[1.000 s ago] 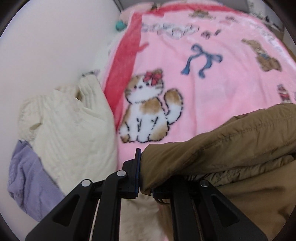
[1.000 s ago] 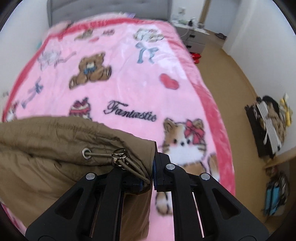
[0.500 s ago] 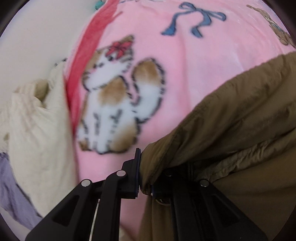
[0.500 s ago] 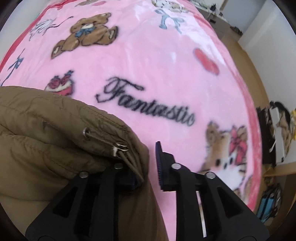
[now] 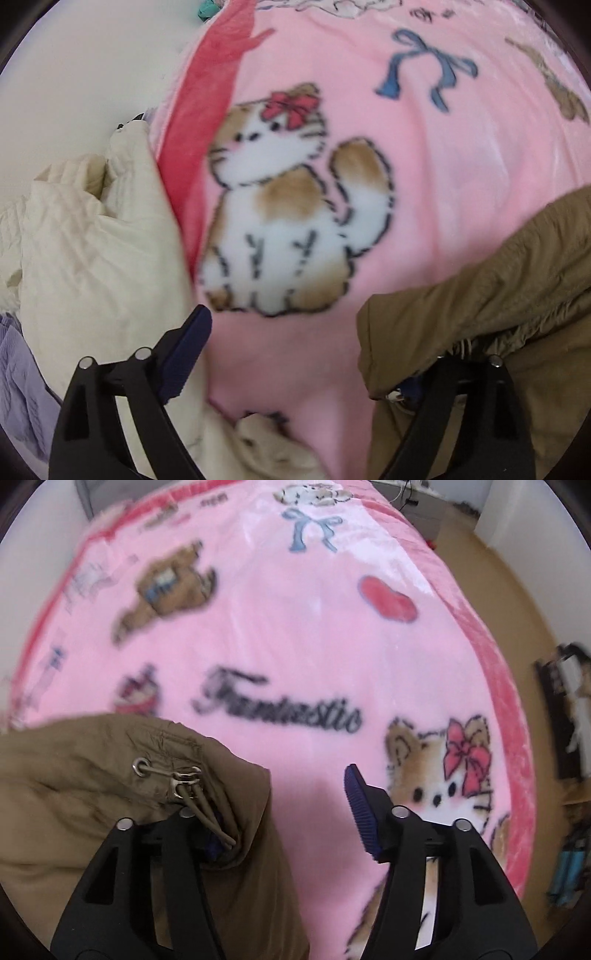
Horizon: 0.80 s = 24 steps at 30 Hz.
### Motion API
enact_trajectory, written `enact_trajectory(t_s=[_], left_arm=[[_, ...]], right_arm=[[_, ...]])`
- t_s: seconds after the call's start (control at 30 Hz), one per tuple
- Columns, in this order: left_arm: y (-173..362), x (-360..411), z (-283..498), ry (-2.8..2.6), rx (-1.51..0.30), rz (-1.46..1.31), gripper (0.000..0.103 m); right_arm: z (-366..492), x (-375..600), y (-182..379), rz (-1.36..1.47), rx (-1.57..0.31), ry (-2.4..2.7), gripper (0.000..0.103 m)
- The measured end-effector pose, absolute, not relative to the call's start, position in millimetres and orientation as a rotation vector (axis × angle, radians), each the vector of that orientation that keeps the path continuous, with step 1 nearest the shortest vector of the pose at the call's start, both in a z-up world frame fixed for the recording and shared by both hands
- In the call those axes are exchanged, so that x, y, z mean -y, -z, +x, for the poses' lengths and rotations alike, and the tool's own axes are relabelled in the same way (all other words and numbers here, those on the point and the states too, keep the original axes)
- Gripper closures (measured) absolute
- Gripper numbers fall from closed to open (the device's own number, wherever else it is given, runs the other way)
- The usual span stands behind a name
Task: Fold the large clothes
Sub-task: 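Open both tools and release the folded jacket edge, then press the jacket bundle flat with both open tools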
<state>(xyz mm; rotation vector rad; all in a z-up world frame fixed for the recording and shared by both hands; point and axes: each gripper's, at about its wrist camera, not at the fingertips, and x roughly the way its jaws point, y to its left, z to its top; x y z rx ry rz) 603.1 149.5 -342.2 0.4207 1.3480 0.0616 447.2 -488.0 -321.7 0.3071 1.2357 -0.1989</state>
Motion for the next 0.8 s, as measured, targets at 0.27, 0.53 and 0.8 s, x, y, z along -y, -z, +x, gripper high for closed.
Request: enact_trajectory(t_s=[0.27, 0.53, 0.8], left_arm=[[290.4, -168.9, 611.4, 0.072, -1.424, 0.301, 0.015], [235.6, -147.9, 608.3, 0.225, -1.336, 0.337, 0.016], [220.8, -135.7, 586.2, 0.24, -1.228, 0.241, 0.018]], right_arm=[[459.7, 490.5, 254.4, 0.271, -1.305, 0.066, 0.033], [482.0, 456.7, 187.4, 0.204, -1.271, -0.011, 0.025], [449.9, 309.4, 128.8, 0.04, -0.866, -0.396, 0.014]])
